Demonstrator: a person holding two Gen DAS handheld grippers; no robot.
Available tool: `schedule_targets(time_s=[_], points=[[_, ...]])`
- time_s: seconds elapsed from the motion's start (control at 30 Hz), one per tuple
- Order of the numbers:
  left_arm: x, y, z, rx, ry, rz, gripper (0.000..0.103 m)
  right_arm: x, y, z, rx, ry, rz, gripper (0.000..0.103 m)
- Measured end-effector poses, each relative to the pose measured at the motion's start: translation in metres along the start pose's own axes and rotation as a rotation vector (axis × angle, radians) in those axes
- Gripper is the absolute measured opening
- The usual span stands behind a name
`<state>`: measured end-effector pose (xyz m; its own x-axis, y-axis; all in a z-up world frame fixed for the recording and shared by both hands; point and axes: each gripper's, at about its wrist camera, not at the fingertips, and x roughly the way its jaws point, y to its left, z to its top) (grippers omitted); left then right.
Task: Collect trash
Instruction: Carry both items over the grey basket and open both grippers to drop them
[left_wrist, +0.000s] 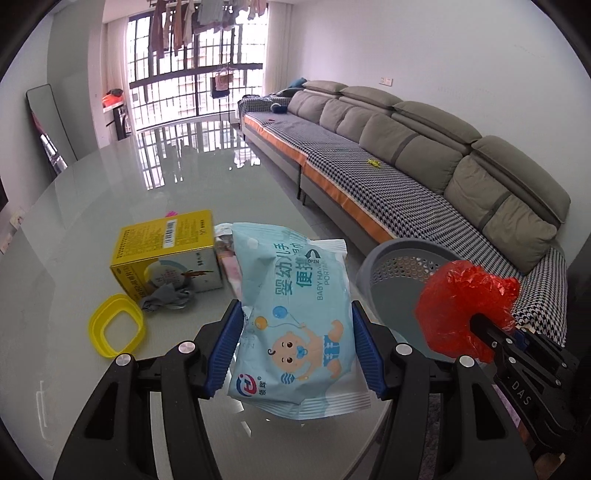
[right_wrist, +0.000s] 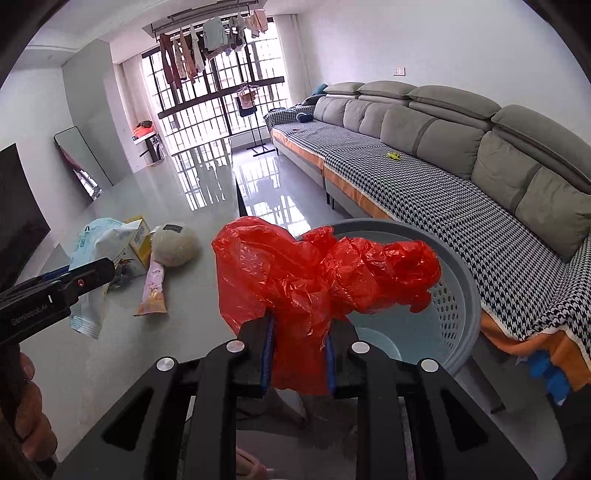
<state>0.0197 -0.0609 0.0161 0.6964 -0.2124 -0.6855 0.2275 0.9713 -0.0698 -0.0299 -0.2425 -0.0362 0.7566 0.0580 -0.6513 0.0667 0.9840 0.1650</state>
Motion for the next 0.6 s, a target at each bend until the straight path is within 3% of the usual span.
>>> schedule_targets(time_s=[0.23,0.6], points=[[0.021,-0.042,0.012,0.061,0.019,-0.056,0.057,0.005,-0.038,0.011,0.037,0.004,-0.047,0.021],[0.09,-0.102,0.018,0.166,0.118,-0.108,0.057,0.035,-0.099,0.021,0.106,0.041,-0.097,0.021]])
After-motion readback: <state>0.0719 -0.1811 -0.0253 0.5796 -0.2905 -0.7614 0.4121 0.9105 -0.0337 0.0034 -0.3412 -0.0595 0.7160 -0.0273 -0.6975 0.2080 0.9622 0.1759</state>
